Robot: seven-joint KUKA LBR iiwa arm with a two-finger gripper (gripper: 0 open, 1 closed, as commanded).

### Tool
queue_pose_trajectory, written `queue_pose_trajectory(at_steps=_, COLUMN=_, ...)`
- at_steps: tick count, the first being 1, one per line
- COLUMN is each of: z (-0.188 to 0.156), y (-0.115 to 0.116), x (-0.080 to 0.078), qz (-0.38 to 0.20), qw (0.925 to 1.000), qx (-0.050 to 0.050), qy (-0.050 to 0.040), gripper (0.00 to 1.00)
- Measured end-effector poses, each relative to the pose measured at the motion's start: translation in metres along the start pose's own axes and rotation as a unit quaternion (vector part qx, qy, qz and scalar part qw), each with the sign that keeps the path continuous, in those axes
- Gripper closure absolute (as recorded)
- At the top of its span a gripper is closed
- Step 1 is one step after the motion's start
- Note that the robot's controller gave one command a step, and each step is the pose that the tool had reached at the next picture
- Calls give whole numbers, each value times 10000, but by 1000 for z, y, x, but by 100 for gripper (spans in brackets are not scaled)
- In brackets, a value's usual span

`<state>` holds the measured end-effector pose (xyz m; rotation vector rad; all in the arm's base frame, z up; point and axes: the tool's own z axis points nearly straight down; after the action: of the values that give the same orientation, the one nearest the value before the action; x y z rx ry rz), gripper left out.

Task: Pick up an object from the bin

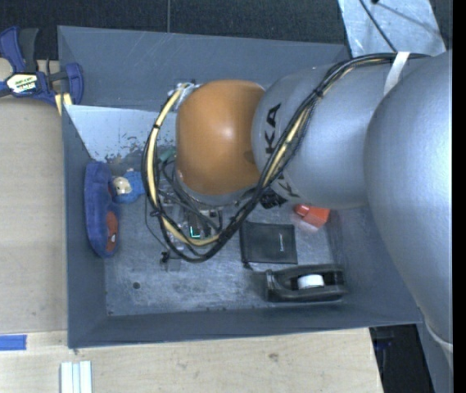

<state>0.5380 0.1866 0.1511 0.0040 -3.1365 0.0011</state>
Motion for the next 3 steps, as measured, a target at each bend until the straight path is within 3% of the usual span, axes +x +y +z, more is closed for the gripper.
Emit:
queue_pose_trajectory(at_steps=1, z=49, y=-32, x=-93, qz=197, qw=9998, qx=-1, qy=-56, gripper=0)
queue_pose_trajectory(at_steps=2, z=81, y=31, x=-90, qz=-487, qw=9988, qx=-16, qy=-46, gripper=0)
queue_pose_trajectory(at_steps=3, z=79, y=28, x=-92, qz=-461, qw=9989, qx=-11, qy=-59, gripper=100)
